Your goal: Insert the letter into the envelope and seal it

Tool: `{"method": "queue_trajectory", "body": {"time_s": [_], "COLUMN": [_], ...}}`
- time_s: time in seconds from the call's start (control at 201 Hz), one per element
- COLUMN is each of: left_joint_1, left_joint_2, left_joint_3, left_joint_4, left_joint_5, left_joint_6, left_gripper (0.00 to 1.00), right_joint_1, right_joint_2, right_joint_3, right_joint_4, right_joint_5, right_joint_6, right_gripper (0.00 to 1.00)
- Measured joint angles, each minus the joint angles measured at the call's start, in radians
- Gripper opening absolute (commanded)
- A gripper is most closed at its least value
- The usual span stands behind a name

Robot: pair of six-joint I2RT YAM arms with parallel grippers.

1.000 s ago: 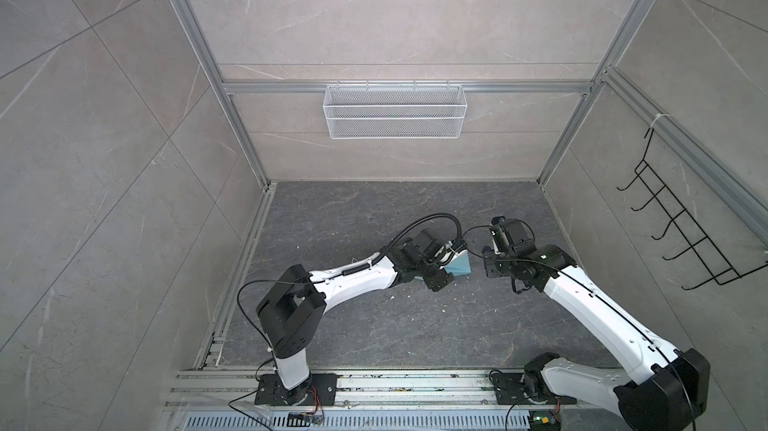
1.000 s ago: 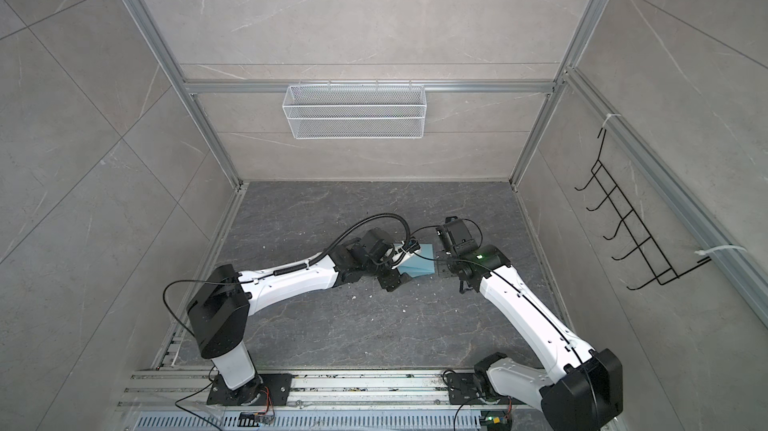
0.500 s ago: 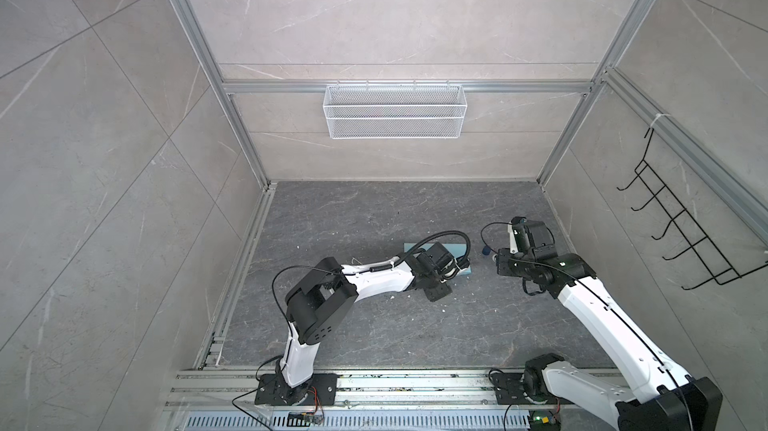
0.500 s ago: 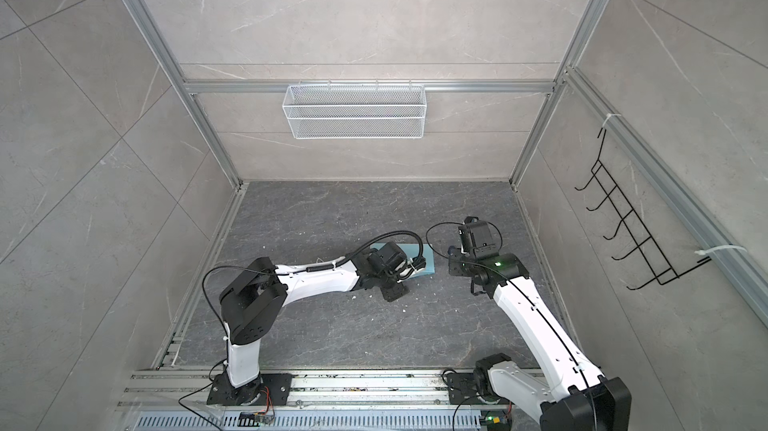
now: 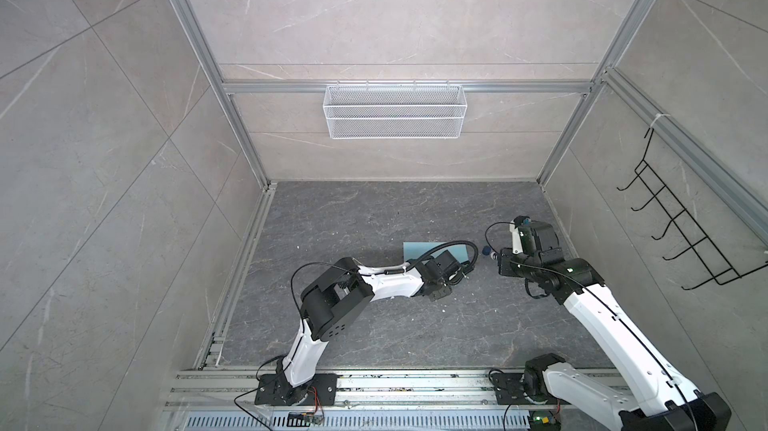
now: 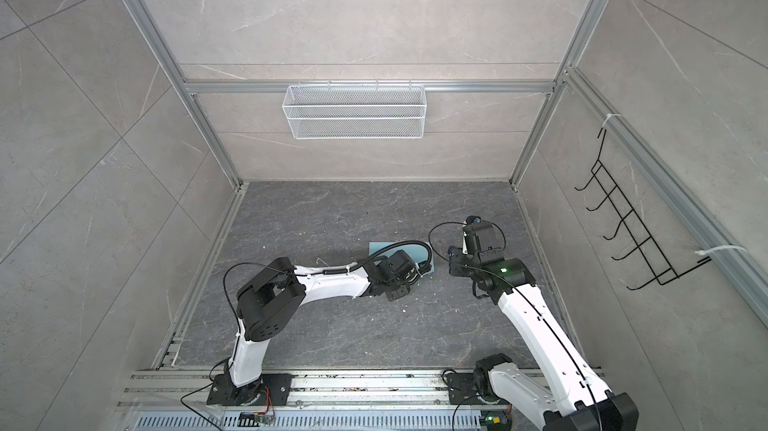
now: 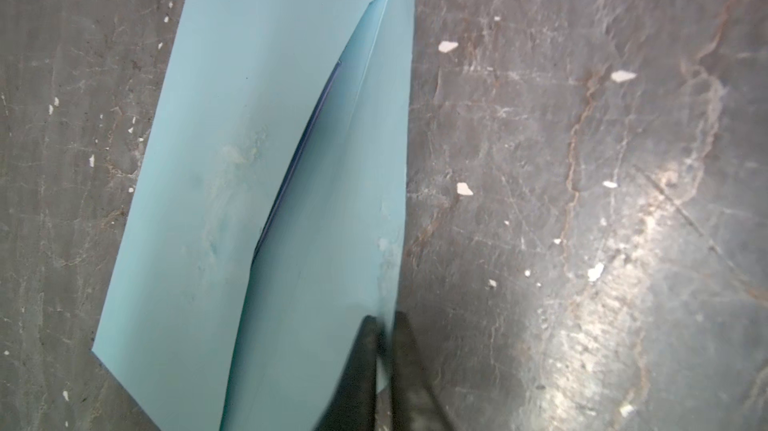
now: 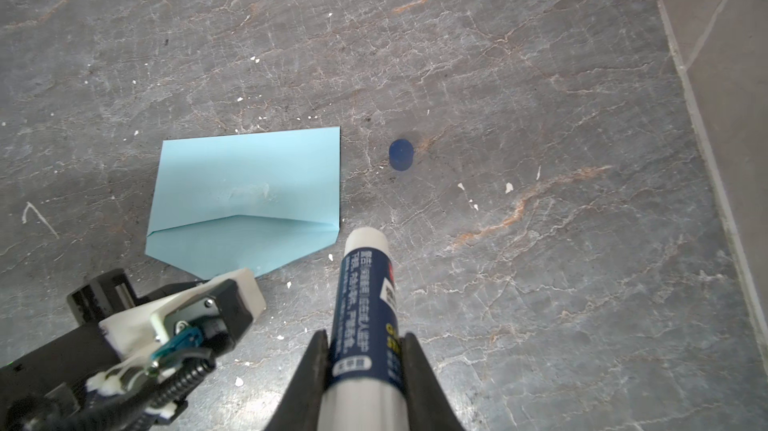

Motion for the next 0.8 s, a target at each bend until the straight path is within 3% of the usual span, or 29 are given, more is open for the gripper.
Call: {"method": "queue_trajectory", "body": {"time_s": [0.164,0.478,0.797], "left_joint_1": [0.000,-0.006,-0.063], "left_joint_2": [-0.021,-0.204,-0.212], "left_joint_3": [-0.012,-0.105,-0.156], "left_joint_4": [0.009,0.010,-0.002], "left_joint_5": [-0.011,-0.056,-0.082], "left_joint_6": [-0.036,-0.132,-0.224], "left_gripper": [0.00,0.00,0.00], "right_joint_1": [0.000,0.000,0.000], "right_joint_2": [-0.047,-0.101,-0.134], "right_joint_3": [-0.018,-0.035,-0.059], "right_joint_4": [0.004,0.006,0.007], "right_joint_5": [-0.023,-0.046,-0.106], "right_joint_6": [0.014,0.034,0.040], "right_gripper": [0.00,0.00,0.00]}}
